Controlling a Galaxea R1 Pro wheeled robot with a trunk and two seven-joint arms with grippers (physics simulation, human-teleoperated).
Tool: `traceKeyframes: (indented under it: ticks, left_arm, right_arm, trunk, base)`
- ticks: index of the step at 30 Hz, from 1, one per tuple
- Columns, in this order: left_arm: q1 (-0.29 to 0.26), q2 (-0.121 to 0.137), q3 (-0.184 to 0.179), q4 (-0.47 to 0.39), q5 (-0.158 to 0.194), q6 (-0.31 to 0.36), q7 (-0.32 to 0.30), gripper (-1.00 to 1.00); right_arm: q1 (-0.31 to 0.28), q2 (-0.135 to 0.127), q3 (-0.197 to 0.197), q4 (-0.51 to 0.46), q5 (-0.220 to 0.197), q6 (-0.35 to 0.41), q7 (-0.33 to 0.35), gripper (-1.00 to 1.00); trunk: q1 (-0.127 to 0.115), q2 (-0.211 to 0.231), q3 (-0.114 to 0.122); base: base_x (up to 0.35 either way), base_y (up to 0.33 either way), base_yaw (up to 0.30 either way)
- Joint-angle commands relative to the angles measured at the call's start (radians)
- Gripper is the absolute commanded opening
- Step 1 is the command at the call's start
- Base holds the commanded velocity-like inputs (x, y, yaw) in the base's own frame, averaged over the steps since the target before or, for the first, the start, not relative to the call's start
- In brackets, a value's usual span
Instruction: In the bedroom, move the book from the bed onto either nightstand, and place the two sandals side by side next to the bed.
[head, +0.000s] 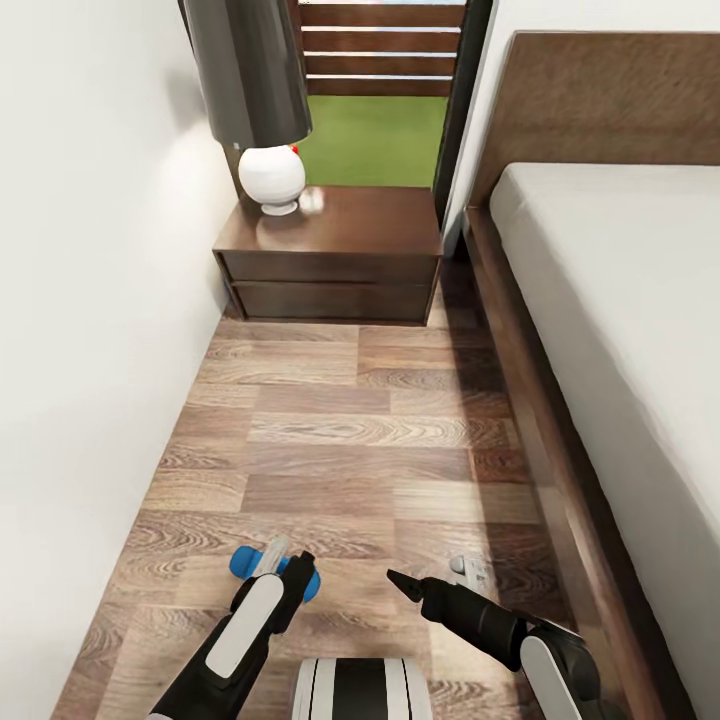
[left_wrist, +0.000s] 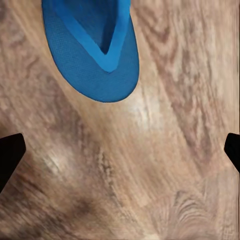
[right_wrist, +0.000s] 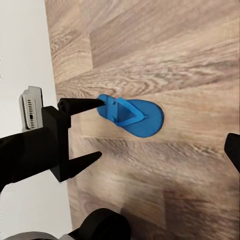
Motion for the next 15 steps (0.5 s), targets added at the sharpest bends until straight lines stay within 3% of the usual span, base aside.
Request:
traceKeyframes:
  ticks: [1, 8, 15]
  left_arm:
    - [0.0, 0.0, 0.0, -0.001, 0.001, 0.004, 0.005, 1.0]
    - [0.0, 0.001, 0.001, -0.001, 0.001, 0.004, 0.005, 1.0]
    - [0.0, 0.001, 0.006, -0.001, 0.001, 0.0, 0.005, 1.0]
  right_arm:
    - [0.0, 0.0, 0.0, -0.001, 0.0, 0.004, 0.002, 1.0]
    - [0.0, 0.0, 0.0, -0.001, 0.0, 0.004, 0.002, 1.0]
    - [0.0, 0.0, 0.0, -0.001, 0.0, 0.004, 0.002, 1.0]
  trunk:
    - [0.0, 0.0, -0.001]
    - [0.0, 0.0, -0.001]
    - [0.0, 0.0, -0.001]
  base:
    - [0.209, 0.096, 0.0]
    - [0.234, 0.14, 0.0]
    - [0.061, 0.04, 0.0]
